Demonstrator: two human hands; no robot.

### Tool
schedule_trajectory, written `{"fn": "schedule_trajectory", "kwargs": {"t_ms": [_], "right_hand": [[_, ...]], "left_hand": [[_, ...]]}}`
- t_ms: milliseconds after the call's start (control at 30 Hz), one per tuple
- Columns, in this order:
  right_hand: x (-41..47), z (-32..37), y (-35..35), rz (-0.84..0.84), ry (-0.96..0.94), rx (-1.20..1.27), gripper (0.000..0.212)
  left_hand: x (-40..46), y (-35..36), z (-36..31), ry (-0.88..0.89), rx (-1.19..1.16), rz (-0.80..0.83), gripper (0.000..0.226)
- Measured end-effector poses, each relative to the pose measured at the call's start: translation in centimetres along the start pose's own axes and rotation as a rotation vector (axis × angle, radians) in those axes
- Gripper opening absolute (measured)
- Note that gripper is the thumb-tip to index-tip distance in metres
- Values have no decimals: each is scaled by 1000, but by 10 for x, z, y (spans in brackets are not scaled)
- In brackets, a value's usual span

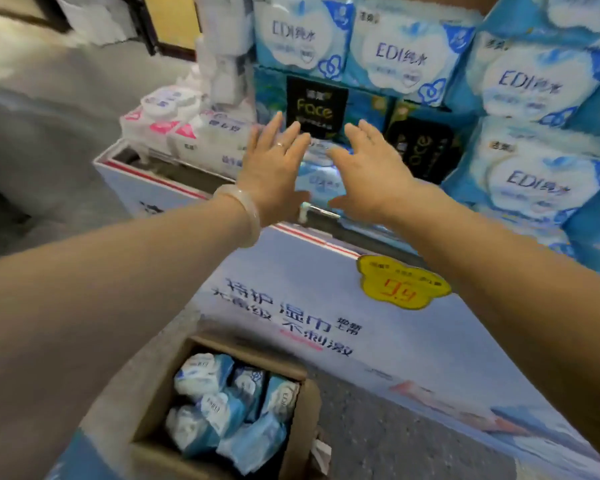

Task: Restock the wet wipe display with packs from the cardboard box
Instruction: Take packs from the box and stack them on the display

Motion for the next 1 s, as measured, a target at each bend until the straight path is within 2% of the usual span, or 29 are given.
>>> {"fn": "schedule_trajectory", "kwargs": {"t_ms": [67, 200, 400, 500, 633, 767, 867, 967, 1000], "right_hand": [[12, 60, 21, 45, -116, 70, 68], [19, 162, 87, 277, -267, 130, 70], [4, 259, 213, 549, -302, 194, 67], [-12, 287, 282, 714, -252, 234, 68], [-38, 308, 372, 853, -180, 248, 68], [-63, 319, 457, 977, -100, 319, 67], [-63, 326, 515, 1043, 9, 408, 68], [-44, 339, 578, 987, 206, 687, 86], [-37, 342, 597, 968, 287, 776, 83]], "left_hand": [[-41, 10, 58, -66, 15, 54, 75], [-130, 49, 153, -329, 29, 341, 76], [-240, 133, 230, -542, -72, 572, 79], [-289, 183, 256, -646, -123, 671, 78], [-354, 253, 286, -772, -199, 775, 78], [-399, 331, 303, -883, -300, 844, 65], [-414, 395, 308, -955, -419, 838, 65], [-414, 464, 317, -1107, -586, 744, 64], [-414, 484, 322, -1201, -663, 694, 65]]}}
Point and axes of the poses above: each hand's wrist, its own x-axis towards the middle knuckle, its own y-axis out of the palm, z = x × y, the point moved 7 cm from there along x, towards the middle knuckle, and after that the axes turned 5 degrees about -x, right-handed, at the moved point
